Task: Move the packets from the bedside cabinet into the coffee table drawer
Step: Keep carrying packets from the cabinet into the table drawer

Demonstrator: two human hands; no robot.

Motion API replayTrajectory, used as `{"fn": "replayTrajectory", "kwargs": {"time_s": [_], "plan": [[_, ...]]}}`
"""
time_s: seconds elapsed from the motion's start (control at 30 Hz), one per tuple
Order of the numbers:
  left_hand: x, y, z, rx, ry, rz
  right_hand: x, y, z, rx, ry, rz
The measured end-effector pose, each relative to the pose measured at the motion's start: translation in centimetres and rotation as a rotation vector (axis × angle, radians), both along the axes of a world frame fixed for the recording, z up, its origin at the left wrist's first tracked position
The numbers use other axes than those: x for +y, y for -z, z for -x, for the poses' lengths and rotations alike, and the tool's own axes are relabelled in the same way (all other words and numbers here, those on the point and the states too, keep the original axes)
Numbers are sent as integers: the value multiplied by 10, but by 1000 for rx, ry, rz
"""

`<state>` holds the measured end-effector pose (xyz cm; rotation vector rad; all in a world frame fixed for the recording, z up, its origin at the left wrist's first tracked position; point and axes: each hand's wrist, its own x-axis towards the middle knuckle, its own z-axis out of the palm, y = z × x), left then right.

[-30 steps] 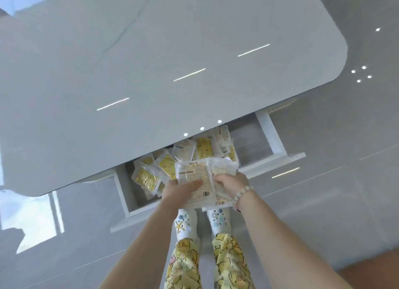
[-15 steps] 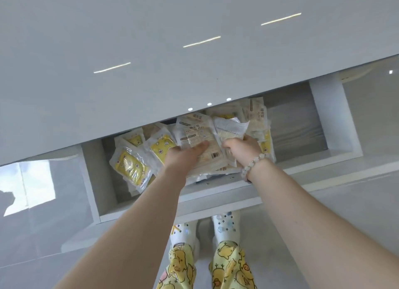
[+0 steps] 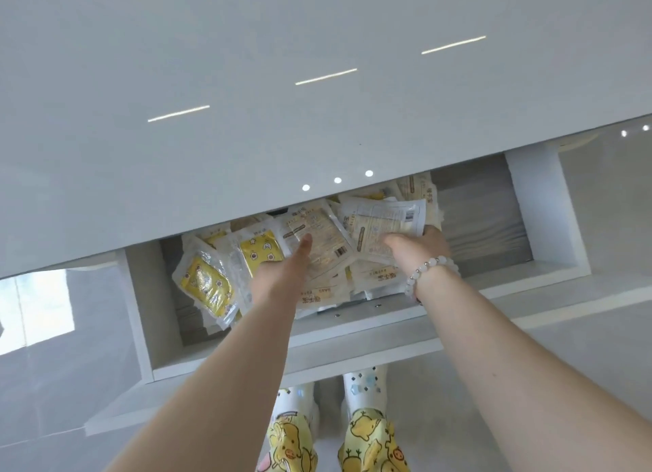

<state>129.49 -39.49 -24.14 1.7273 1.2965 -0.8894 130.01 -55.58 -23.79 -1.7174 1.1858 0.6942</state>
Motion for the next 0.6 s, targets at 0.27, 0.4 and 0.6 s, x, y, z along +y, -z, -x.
{"fn": "replayTrajectory", "kwargs": {"time_s": [0.27, 0.4, 0.6], "plan": [[19, -11, -7, -40, 10, -54, 8, -5, -5, 119, -18, 88], [21, -31, -5, -28, 67, -54, 16, -18, -6, 161, -23, 119], [31, -76, 6, -51, 219, -8, 14, -76, -3, 135, -170, 90]]}}
